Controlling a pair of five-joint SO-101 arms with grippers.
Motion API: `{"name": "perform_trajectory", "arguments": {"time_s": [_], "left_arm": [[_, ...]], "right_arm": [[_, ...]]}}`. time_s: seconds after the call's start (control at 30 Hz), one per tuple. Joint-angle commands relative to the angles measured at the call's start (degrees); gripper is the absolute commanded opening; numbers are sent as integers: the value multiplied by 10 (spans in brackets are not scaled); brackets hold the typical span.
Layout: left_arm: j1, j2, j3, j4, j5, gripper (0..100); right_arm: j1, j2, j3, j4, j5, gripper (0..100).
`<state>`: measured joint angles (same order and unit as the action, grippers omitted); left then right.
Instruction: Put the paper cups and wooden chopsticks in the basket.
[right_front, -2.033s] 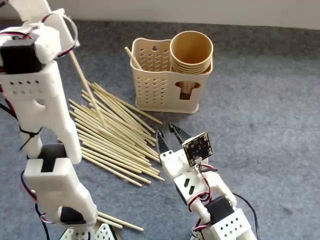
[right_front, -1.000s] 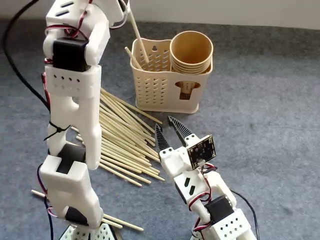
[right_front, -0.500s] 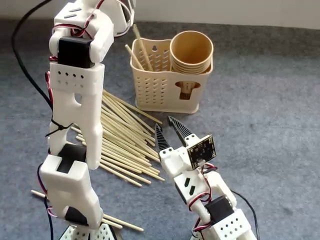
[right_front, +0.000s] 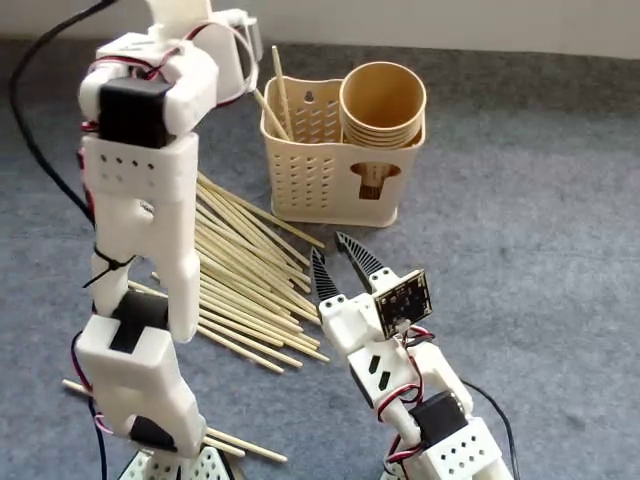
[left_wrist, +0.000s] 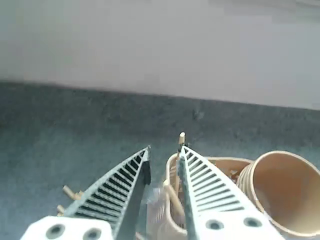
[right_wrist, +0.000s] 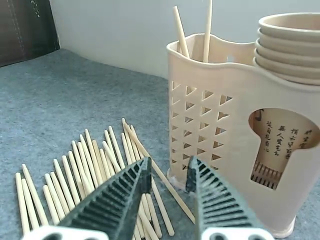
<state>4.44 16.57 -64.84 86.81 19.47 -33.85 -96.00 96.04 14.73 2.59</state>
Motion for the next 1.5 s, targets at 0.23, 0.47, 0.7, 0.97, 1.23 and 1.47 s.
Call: {"name": "perform_trajectory", "arguments": {"time_s": [0.23,0.47,0.7,0.97,1.23,1.47], "left_arm": [[-136,-51,26,152,4,101],[-213,-85,151,153,3,101],[-257,-234,374,152,1,104],[-281,-400,646,152,0,104],[-327,-505,829,152,0,101],[-380,-553,954,148,0,105]], "right_arm": [[0,-4,73,-15,-1,130],[0,-4,73,-15,-1,130],[0,-4,73,-15,-1,130],[0,-4,73,-15,-1,130],[0,-4,73,-15,-1,130],[0,-4,73,-15,-1,130]]}}
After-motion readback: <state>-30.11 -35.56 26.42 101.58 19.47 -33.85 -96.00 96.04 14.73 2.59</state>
